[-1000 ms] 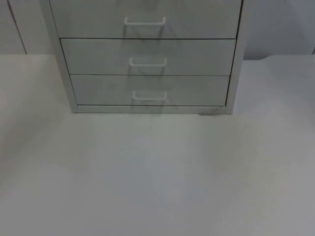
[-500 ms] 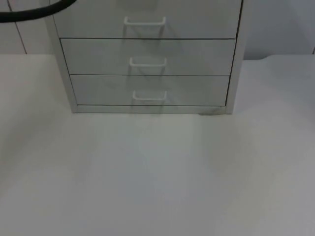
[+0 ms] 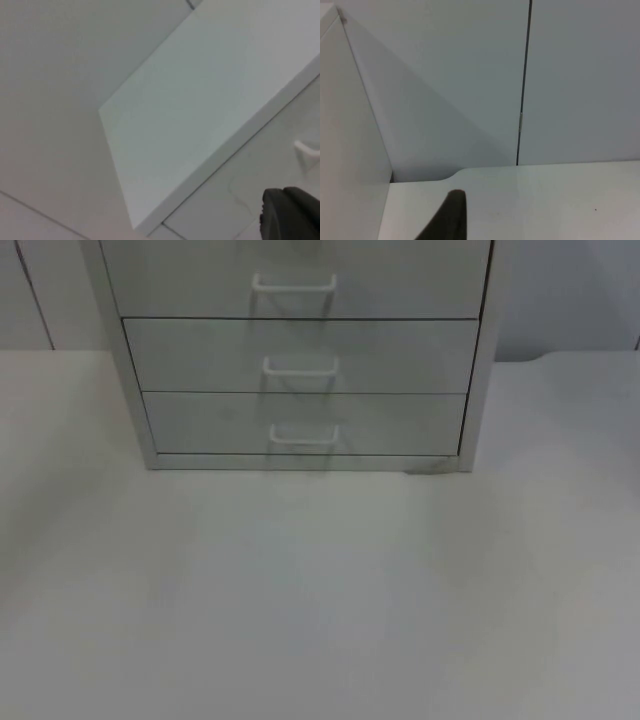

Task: Open the drawer with the left hand, place the block into the drawer with the right hand, then close the drawer with the left hand.

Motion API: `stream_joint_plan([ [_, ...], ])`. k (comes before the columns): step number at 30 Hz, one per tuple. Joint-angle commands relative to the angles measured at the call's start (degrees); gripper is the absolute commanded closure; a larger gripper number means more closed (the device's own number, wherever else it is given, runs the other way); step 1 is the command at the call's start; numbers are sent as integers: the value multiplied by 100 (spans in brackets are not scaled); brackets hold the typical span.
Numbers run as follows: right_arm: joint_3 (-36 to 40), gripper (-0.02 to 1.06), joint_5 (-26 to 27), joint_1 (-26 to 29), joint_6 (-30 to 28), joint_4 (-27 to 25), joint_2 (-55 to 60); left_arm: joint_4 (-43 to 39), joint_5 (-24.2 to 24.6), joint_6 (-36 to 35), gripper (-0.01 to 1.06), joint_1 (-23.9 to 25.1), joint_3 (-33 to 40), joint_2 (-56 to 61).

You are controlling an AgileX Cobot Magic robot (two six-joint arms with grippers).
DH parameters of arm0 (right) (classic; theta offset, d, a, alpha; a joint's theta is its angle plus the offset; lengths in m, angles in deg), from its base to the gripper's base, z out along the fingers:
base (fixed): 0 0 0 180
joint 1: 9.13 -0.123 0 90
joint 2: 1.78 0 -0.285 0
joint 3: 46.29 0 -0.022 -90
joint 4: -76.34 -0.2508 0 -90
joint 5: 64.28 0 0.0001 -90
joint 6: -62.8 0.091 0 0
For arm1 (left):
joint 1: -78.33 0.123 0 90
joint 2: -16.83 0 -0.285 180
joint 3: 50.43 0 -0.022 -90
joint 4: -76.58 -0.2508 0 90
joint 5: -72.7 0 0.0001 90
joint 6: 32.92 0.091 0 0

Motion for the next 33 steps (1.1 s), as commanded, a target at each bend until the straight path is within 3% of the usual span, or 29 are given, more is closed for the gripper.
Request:
stream_joint_plan([
  [1, 11, 2, 42, 30, -27, 1, -36, 55, 137, -80, 105, 16, -35, 22],
  [8, 11, 2, 42, 30, -27, 1, -36, 55, 176, -284, 105, 16, -35, 22],
  [9, 11, 2, 42, 30, -27, 1, -36, 55, 87, -464, 105, 16, -24, 22],
  [10, 11, 2, 42, 30, -27, 1, -36, -474, 1, -1108, 105, 16, 37, 22],
  [12, 11, 2, 42, 30, -27, 1, -36, -747, 3, -1323, 105, 16, 82, 22],
  [17, 11, 2, 59, 30, -27, 1, -36, -3227, 190, -5161, 105, 86, 245, 22],
  [18, 11, 2, 59, 30, -27, 1, -36, -3227, 190, -5161, 105, 86, 245, 22],
  [19, 11, 2, 59, 30, -27, 1, -36, -4166, 368, -6497, 105, 166, 245, 22],
  [20, 11, 2, 59, 30, -27, 12, -36, -4482, 388, -6806, 105, 187, 245, 22],
  [21, 11, 2, 59, 30, -27, 12, -36, -5321, 599, -8150, 105, 297, 245, 22],
  [22, 11, 2, 59, 30, -27, 12, -36, -5946, 824, -8983, 105, 385, 245, 22],
  [23, 11, 2, 59, 30, -27, 12, -36, -6592, 1135, -9648, 105, 440, 245, 22],
  [25, 11, 2, 59, 30, -27, 12, -36, -6942, 1240, -10030, 105, 479, 245, 22],
  [26, 11, 2, 59, 30, -27, 12, -36, -7595, 1556, -10798, 105, 527, 245, -4],
  [28, 11, 2, 59, 30, -27, 12, -36, -9733, 2272, -12869, 105, 544, 245, -37],
  [29, 11, 2, 59, 30, -27, 12, -36, -10059, 2517, -13370, 105, 544, 245, -37],
  [33, 11, 2, 59, 30, -27, 12, -36, -10161, 2733, -13333, 105, 544, 245, 43],
])
